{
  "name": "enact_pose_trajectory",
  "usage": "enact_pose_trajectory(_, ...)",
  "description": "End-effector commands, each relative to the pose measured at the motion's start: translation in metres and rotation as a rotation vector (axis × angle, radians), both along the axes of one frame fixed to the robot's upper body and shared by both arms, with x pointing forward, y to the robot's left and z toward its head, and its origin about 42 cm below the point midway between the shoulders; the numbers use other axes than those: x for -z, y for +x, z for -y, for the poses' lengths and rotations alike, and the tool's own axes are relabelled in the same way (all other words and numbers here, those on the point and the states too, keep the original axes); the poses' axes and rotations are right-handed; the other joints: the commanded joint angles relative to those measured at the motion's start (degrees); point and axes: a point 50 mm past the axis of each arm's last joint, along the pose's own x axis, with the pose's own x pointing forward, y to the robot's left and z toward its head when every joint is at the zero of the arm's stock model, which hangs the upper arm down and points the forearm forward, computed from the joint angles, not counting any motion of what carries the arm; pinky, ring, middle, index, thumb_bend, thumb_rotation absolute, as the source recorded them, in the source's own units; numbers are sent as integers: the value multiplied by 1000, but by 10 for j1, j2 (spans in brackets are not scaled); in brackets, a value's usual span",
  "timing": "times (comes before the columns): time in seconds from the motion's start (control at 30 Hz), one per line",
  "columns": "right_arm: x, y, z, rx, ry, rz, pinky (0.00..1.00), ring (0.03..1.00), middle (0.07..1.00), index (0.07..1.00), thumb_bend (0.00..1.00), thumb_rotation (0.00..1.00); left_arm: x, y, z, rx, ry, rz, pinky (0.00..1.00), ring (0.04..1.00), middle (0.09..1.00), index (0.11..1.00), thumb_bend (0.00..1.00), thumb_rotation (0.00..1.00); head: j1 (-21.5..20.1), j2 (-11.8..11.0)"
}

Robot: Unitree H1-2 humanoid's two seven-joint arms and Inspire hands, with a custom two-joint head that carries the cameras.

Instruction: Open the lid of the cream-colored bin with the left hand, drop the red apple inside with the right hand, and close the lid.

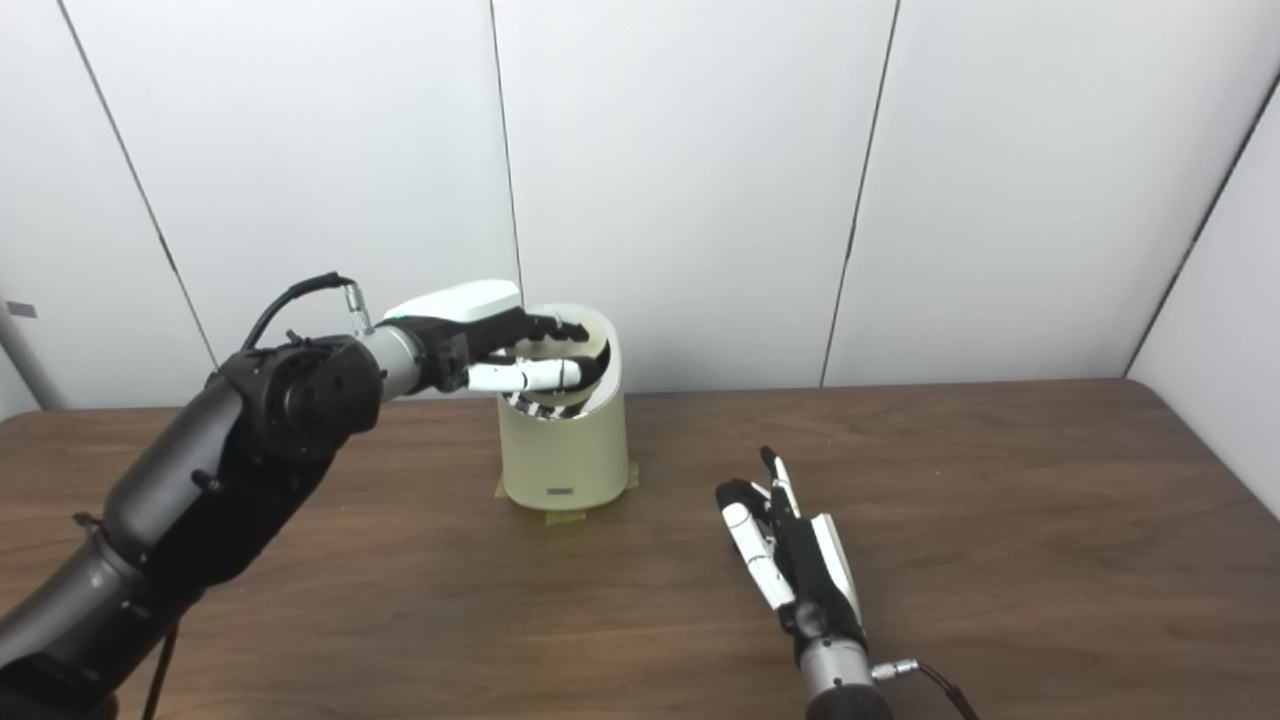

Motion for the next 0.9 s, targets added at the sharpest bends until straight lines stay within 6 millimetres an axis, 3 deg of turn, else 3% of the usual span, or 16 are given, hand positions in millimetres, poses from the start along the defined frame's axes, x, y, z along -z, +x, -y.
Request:
enact_pose_trajectory(0.0, -9, 6, 5, 21, -22, 35, 775, 855, 859, 1000, 504, 975, -23, -1, -4, -7, 55, 103, 996, 980, 943, 917, 622, 1000, 0, 0)
enact_pose_trajectory(0.3, -9, 6, 5, 22, -17, 32, 787, 858, 859, 1000, 510, 967, -10, -10, 2, -13, 283, 204, 1000, 968, 936, 937, 630, 1000, -2, 2)
enact_pose_trajectory(0.87, -13, 5, 3, 26, -8, 38, 779, 859, 860, 1000, 511, 962, 19, -15, 13, 16, 331, 207, 1000, 967, 935, 924, 604, 1000, -8, 9)
